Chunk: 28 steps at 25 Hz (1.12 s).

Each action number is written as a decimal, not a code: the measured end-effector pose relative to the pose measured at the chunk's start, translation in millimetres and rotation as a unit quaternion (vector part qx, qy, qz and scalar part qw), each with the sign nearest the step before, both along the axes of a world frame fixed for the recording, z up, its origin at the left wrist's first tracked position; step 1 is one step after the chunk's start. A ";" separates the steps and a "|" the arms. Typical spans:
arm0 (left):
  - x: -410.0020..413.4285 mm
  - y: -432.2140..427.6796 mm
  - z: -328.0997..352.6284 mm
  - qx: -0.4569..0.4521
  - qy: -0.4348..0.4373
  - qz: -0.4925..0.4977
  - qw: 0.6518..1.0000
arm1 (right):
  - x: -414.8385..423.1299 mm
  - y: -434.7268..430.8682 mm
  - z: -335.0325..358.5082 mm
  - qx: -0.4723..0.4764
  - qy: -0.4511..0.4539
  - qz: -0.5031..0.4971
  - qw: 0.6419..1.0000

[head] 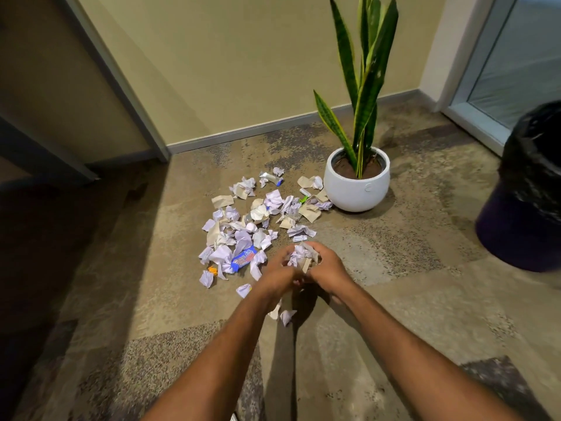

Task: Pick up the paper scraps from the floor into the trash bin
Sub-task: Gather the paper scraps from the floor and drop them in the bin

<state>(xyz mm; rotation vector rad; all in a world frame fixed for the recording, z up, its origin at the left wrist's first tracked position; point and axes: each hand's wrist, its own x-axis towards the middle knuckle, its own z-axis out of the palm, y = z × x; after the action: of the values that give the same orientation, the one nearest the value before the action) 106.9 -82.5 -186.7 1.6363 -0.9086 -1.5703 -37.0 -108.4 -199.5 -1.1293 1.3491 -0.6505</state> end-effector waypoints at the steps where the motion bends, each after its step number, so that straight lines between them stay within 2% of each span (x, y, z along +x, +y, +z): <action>1: -10.9 -7.1 7.0 -0.004 0.013 -0.006 1.000 | -10.0 -4.5 6.5 -0.002 -0.009 -0.021 1.000; 6: -71.9 -44.2 46.4 -0.046 0.067 -0.029 0.996 | -61.9 -21.2 60.2 -0.064 -0.014 -0.109 0.992; 12: -161.8 -88.5 101.5 -0.128 0.141 -0.048 0.980 | -120.3 -39.0 122.9 -0.121 -0.122 -0.233 0.957; 15: -215.2 -99.8 133.1 -0.169 0.196 -0.047 0.965 | -150.0 -47.6 154.0 -0.140 -0.193 -0.301 0.923; 19: -289.0 -109.2 169.1 -0.182 0.261 -0.046 0.947 | -198.6 -58.3 192.0 -0.195 -0.235 -0.384 0.871; 22: -328.0 -108.8 199.9 -0.170 0.277 -0.108 0.939 | -238.0 -58.7 217.7 -0.233 -0.269 -0.426 0.832; 24: -350.0 -112.0 212.5 -0.139 0.325 -0.158 0.922 | -264.5 -60.9 224.0 -0.231 -0.296 -0.446 0.813; 28: -382.1 -115.9 222.4 -0.117 0.291 -0.176 0.933 | -304.1 -58.6 227.5 -0.206 -0.379 -0.470 0.770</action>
<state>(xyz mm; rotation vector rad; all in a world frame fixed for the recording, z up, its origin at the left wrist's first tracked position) -275.2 -198.4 35.7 0.7883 -1.0372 -1.9480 -341.2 -166.9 28.0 -0.2909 0.9753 -1.9747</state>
